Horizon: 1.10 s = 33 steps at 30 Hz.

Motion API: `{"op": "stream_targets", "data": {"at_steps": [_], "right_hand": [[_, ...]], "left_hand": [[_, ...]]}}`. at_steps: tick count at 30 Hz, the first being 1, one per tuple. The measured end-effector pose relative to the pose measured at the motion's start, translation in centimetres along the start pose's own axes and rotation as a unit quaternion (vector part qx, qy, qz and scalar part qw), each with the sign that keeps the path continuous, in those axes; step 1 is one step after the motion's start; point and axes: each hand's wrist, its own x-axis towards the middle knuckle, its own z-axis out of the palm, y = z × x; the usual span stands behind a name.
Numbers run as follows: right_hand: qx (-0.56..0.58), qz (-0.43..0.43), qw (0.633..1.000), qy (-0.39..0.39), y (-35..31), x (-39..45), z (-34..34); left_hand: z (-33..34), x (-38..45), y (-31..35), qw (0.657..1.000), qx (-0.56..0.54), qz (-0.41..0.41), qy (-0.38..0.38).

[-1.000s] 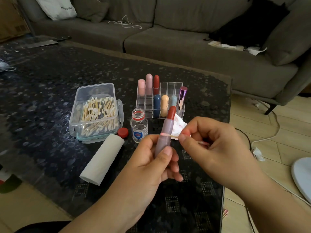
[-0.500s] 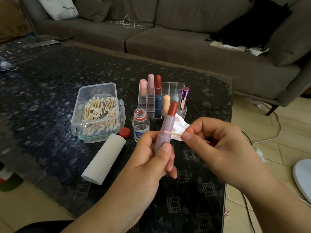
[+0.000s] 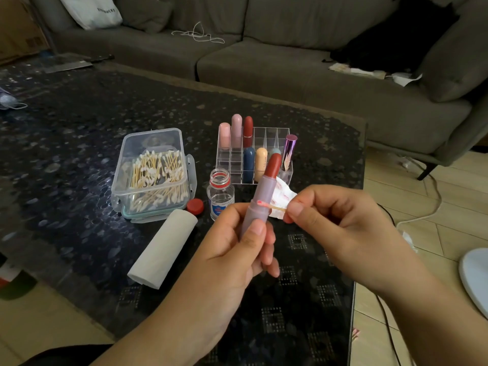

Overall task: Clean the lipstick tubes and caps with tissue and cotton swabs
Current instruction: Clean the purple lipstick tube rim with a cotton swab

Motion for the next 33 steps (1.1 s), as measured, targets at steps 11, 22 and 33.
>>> {"op": "stream_targets", "data": {"at_steps": [11,22,33], "right_hand": [[0.021,0.006,1.0,0.018,0.0,0.1,-0.3],[0.013,-0.013,1.0,0.025,-0.1,0.1,-0.5],[0.035,-0.015,0.999,0.008,0.1,0.2,-0.5]], "left_hand": [[-0.1,0.1,0.3,1.0,-0.021,-0.01,-0.002],[-0.2,0.3,0.1,0.994,-0.1,-0.034,-0.026],[0.4,0.1,0.2,0.991,-0.128,-0.047,-0.014]]}}
